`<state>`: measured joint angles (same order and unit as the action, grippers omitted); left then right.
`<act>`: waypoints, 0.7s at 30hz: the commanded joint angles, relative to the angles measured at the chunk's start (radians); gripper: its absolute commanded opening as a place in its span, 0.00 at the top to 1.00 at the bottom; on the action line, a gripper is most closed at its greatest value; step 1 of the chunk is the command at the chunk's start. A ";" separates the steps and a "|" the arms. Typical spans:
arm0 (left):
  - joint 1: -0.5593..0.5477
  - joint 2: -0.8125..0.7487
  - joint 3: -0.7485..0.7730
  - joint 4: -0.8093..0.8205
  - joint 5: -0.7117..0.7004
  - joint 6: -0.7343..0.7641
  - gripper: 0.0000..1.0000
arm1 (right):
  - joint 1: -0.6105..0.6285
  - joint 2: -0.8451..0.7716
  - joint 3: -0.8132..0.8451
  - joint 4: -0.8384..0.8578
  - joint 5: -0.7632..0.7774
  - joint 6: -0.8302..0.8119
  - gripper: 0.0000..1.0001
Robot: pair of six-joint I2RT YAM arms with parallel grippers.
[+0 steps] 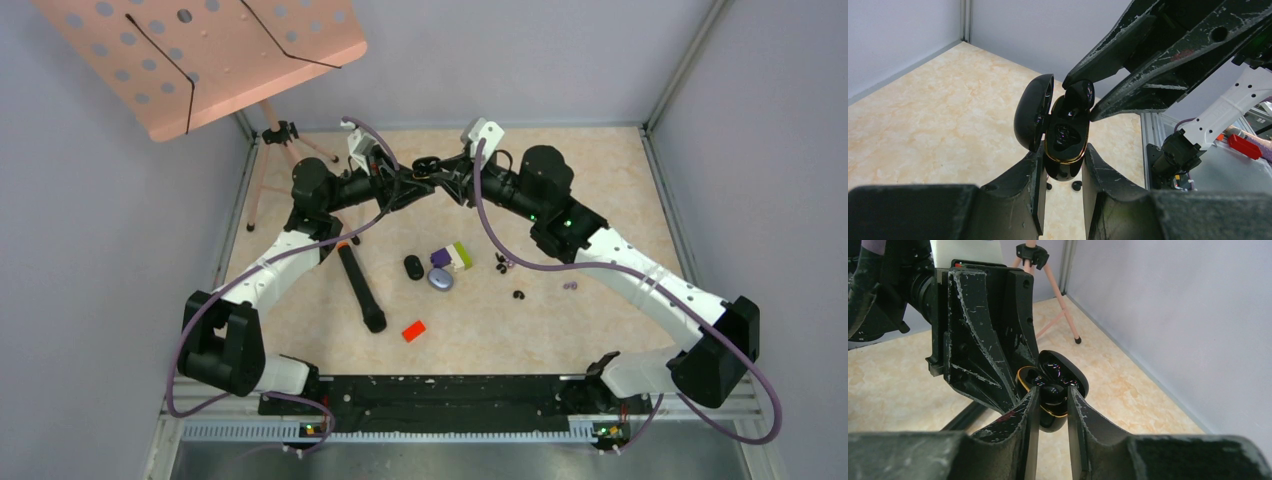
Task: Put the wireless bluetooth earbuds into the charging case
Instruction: Place the earbud in the charging case.
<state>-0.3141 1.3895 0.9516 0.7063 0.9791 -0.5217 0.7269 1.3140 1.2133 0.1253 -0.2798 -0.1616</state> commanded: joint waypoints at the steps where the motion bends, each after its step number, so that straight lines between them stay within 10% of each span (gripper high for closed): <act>1: 0.000 -0.039 0.016 0.075 -0.012 0.011 1.00 | 0.017 0.011 0.056 -0.024 -0.026 0.010 0.66; 21: 0.001 -0.030 0.003 0.083 0.016 0.045 1.00 | 0.010 -0.052 0.194 -0.283 0.045 0.000 0.46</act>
<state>-0.3141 1.3891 0.9516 0.7197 0.9760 -0.5129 0.7303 1.3125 1.3407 -0.0608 -0.2806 -0.1734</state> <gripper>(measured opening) 0.318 0.519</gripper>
